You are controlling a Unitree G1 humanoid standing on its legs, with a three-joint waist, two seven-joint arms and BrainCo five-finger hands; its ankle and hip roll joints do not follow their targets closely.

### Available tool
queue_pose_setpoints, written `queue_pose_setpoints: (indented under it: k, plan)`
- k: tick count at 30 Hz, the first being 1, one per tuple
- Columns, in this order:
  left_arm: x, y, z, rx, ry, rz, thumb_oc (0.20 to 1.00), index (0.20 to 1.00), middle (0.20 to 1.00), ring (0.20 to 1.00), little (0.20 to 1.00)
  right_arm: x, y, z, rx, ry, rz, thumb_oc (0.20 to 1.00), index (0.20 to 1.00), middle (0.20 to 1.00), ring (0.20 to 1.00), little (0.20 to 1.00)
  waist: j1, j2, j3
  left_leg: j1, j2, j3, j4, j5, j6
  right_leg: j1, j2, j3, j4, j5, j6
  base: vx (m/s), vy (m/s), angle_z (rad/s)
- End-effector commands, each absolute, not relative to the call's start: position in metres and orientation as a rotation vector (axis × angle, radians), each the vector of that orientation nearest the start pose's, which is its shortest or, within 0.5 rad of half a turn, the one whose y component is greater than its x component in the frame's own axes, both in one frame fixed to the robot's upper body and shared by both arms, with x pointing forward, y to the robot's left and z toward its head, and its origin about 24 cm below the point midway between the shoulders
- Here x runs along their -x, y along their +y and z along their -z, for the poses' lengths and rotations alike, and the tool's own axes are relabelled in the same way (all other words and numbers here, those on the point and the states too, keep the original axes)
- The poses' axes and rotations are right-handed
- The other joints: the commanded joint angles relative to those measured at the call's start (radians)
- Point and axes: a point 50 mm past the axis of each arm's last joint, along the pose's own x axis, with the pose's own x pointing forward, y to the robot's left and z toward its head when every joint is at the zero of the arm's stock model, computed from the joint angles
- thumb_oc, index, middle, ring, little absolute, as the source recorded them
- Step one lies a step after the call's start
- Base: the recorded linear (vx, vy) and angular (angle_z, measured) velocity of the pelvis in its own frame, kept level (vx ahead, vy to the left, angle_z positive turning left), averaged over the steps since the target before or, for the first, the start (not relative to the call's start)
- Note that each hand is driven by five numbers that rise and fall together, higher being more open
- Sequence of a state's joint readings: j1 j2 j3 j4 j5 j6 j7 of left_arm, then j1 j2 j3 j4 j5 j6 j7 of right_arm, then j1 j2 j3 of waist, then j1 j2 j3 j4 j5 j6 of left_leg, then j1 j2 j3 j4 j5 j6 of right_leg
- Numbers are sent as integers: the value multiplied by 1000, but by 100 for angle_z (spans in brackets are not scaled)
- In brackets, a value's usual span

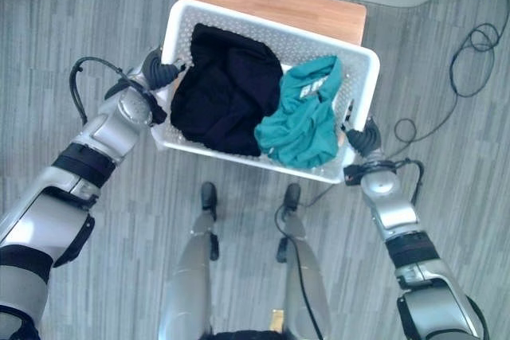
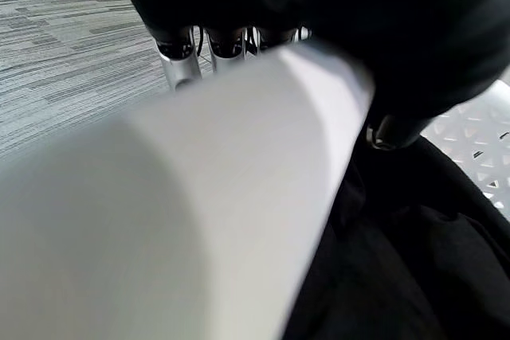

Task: Grab the laundry basket,head to the washer,open it,put in the laundry and shut it.

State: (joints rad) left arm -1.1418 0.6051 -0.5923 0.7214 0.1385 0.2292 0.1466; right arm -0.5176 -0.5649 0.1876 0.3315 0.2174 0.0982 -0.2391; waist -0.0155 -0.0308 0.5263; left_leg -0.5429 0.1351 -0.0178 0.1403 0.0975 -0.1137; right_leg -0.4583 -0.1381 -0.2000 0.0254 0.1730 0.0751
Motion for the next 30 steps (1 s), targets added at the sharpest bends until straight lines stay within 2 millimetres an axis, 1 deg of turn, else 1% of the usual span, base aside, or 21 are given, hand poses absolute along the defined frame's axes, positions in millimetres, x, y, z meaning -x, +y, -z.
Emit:
queue_pose_setpoints:
  k: [1, 3, 4, 5, 7, 8, 9, 10, 11, 13, 14, 19, 22, 23, 24, 25, 26, 27, 28, 29, 30]
  plan:
    - [-406, 210, -239, -1168, -167, -240, 200, 200, 200, 200, 200, -335, -242, -141, 401, -136, 195, 200, 200, 200, 200, 200, 20, -2, -15, -7, 37, -27, 34, -31, -8, 49, -100, 52, 145, -164, 84, 48, -3, -5]
    - [-403, 213, -236, -1185, -179, -220, 200, 200, 200, 200, 200, -327, -249, -143, 398, -140, 164, 200, 200, 200, 200, 200, 19, -10, -44, 46, 41, -30, 39, -50, -2, 88, -94, 66, 166, -182, 84, 65, -17, -7]
    - [-402, 213, -235, -1185, -177, -218, 200, 200, 200, 200, 200, -326, -249, -143, 399, -137, 164, 200, 200, 200, 200, 200, 20, -10, -42, 53, 42, -29, 38, -51, -2, 92, -95, 67, 166, -184, 84, 99, -29, -5]
    - [-397, 214, -234, -1186, -203, -187, 200, 200, 200, 200, 200, -317, -256, -146, 401, -145, 144, 200, 200, 200, 200, 200, 21, -14, -69, 104, 44, -29, 36, -65, -3, 132, -91, 69, 181, -203, 85, 114, -30, 0]
    - [-392, 211, -229, -1186, -221, -140, 200, 200, 200, 200, 200, -308, -263, -144, 407, -124, 118, 200, 200, 200, 200, 200, 24, -18, -92, 160, 43, -29, 26, -69, -2, 177, -87, 65, 187, -212, 83, 196, -61, 5]
    - [-385, 204, -223, -1181, -249, -52, 200, 200, 200, 200, 200, -298, -274, -148, 410, -104, 79, 200, 200, 200, 200, 200, 30, -24, -144, 250, 53, -28, 6, -78, -5, 250, -79, 58, 192, -234, 83, 323, -94, 2]
    - [-382, 197, -220, -1186, -253, 9, 200, 200, 200, 200, 200, -296, -279, -151, 425, -79, 48, 200, 200, 200, 200, 200, 33, -24, -185, 298, 58, -27, -3, -89, -5, 291, -76, 57, 193, -252, 84, 328, -92, 2]
    - [-380, 191, -219, -1190, -261, 44, 200, 200, 200, 200, 200, -295, -284, -154, 436, -65, 37, 200, 200, 200, 200, 200, 34, -23, -205, 324, 59, -26, -13, -86, -5, 312, -75, 51, 190, -255, 85, 298, -57, 0]
    - [-376, 183, -218, -1200, -263, 122, 200, 200, 200, 200, 200, -290, -297, -163, 493, -26, 17, 200, 200, 200, 200, 200, 37, -20, -262, 370, 59, -31, -32, -80, -1, 361, -73, 39, 177, -259, 87, 214, -37, 3]
    - [-375, 181, -218, -1195, -260, 145, 200, 200, 200, 200, 200, -289, -301, -167, 519, -16, 15, 200, 200, 200, 200, 200, 39, -17, -273, 390, 60, -33, -40, -81, -2, 382, -74, 34, 169, -260, 88, 158, -13, 2]
    - [-374, 175, -217, -1179, -262, 191, 200, 200, 200, 200, 200, -289, -311, -170, 569, 18, 28, 200, 200, 200, 200, 200, 40, -12, -312, 427, 62, -27, -53, -87, -2, 421, -79, 23, 148, -258, 96, 146, 18, -1]
    - [-375, 166, -213, -1161, -265, 234, 200, 200, 200, 200, 200, -288, -317, -163, 577, 53, 41, 200, 200, 200, 200, 200, 30, -6, -350, 462, 53, -13, -60, -107, 5, 458, -92, 20, 127, -250, 109, 89, 63, -5]
    - [-376, 151, -208, -1157, -277, 290, 200, 200, 200, 200, 200, -282, -319, -154, 553, 67, 55, 200, 200, 200, 200, 200, 21, -8, -365, 476, 39, 5, -44, -134, 13, 473, -109, 26, 119, -232, 123, 41, 127, -2]
    - [-377, 138, -202, -1146, -274, 334, 200, 200, 200, 200, 200, -278, -318, -147, 531, 73, 57, 200, 200, 200, 200, 200, -1, -8, -360, 479, 22, 18, -21, -157, 23, 469, -126, 43, 118, -201, 134, -37, 207, -5]
    - [-378, 132, -200, -1141, -274, 350, 200, 200, 200, 200, 200, -276, -318, -145, 522, 71, 62, 200, 200, 200, 200, 200, -4, -10, -355, 475, 12, 25, -7, -169, 30, 462, -135, 58, 113, -182, 141, -125, 228, -11]
    - [-380, 122, -198, -1137, -274, 369, 200, 200, 200, 200, 200, -274, -318, -144, 510, 61, 73, 200, 200, 200, 200, 200, -18, -12, -347, 469, 0, 38, 6, -181, 38, 445, -149, 80, 110, -136, 153, -107, 119, -24]
    - [-380, 121, -198, -1138, -276, 370, 200, 200, 200, 200, 200, -274, -318, -144, 509, 61, 76, 200, 200, 200, 200, 200, -12, -13, -348, 466, -2, 43, 10, -183, 40, 442, -150, 85, 107, -131, 156, -145, 133, -42]
    - [-381, 116, -197, -1129, -280, 379, 200, 200, 200, 200, 200, -274, -318, -144, 502, 53, 83, 200, 200, 200, 200, 200, -18, -16, -342, 457, -13, 58, 20, -192, 49, 419, -166, 111, 95, -76, 169, -193, 136, -52]
    - [-384, 112, -196, -1115, -277, 375, 200, 200, 200, 200, 200, -278, -315, -145, 498, 42, 88, 200, 200, 200, 200, 200, -26, -15, -336, 452, -19, 91, 21, -204, 54, 383, -192, 142, 61, 12, 187, -304, 149, -57]
    - [-386, 111, -197, -1117, -276, 374, 200, 200, 200, 200, 200, -283, -312, -146, 498, 34, 83, 200, 200, 200, 200, 200, -28, -7, -335, 447, -12, 126, 17, -206, 52, 351, -208, 143, 24, 71, 187, -406, 213, -134]
    - [-389, 115, -201, -1130, -273, 349, 200, 200, 200, 200, 200, -287, -309, -146, 499, 31, 100, 200, 200, 200, 200, 200, -29, 6, -327, 446, 3, 185, 20, -213, 61, 312, -224, 96, 11, 70, 187, -426, 269, -188]
